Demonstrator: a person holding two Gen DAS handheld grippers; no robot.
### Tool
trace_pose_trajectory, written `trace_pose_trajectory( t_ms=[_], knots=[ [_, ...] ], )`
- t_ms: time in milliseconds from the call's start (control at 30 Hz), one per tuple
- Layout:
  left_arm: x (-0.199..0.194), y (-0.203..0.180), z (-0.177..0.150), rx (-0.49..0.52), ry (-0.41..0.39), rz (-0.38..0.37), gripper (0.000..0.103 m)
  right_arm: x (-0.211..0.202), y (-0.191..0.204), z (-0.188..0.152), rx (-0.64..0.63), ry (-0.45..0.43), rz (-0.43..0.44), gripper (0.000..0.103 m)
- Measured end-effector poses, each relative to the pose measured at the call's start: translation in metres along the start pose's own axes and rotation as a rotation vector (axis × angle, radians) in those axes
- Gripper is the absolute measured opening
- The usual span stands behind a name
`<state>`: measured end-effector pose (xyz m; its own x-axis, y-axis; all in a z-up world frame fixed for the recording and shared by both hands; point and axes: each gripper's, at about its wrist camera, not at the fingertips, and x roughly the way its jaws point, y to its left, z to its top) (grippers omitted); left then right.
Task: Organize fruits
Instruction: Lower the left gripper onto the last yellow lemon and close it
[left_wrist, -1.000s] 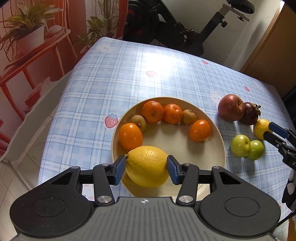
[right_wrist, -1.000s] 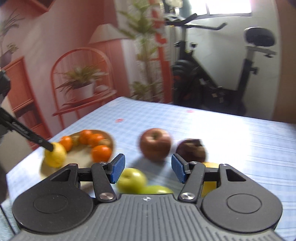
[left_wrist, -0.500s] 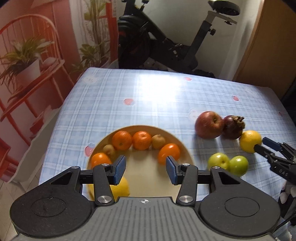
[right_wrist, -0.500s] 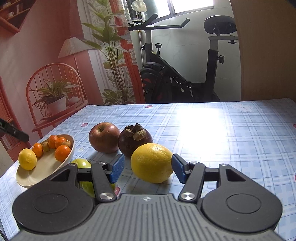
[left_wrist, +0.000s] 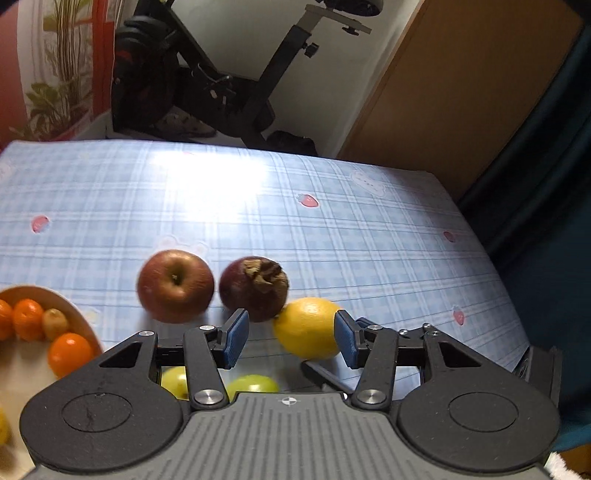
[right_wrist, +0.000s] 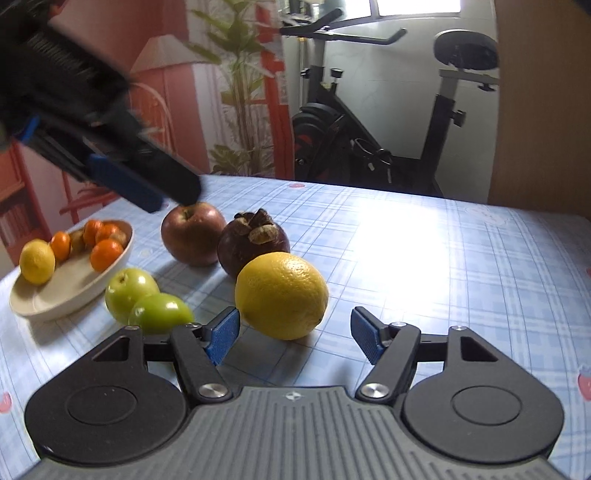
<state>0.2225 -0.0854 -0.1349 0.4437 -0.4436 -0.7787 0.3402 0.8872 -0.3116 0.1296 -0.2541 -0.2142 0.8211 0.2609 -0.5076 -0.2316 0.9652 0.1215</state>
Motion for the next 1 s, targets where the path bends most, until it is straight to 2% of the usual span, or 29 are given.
trace_pose_trajectory(
  t_ms=[133,333,700,867,1000],
  knots=[
    [0.027,0.004,-0.002,-0.103,0.036,-0.038,0.054,0.006,-0.001,0.000,0.010,0.016,0.040,0.069],
    [0.043,0.003,-0.002,-0.124,0.040,-0.040,0.054,0.013,-0.006,0.005,0.036,0.011,0.055,0.069],
    [0.067,-0.012,-0.004,-0.072,0.067,-0.031,0.054,0.020,-0.006,0.006,0.036,0.050,0.090,0.069],
    [0.074,-0.011,-0.001,-0.062,0.075,-0.042,0.053,0.020,-0.006,0.004,0.053,0.049,0.083,0.061],
    [0.073,-0.013,-0.001,-0.043,0.072,-0.040,0.053,0.019,-0.007,0.004,0.063,0.047,0.085,0.060]
  ],
)
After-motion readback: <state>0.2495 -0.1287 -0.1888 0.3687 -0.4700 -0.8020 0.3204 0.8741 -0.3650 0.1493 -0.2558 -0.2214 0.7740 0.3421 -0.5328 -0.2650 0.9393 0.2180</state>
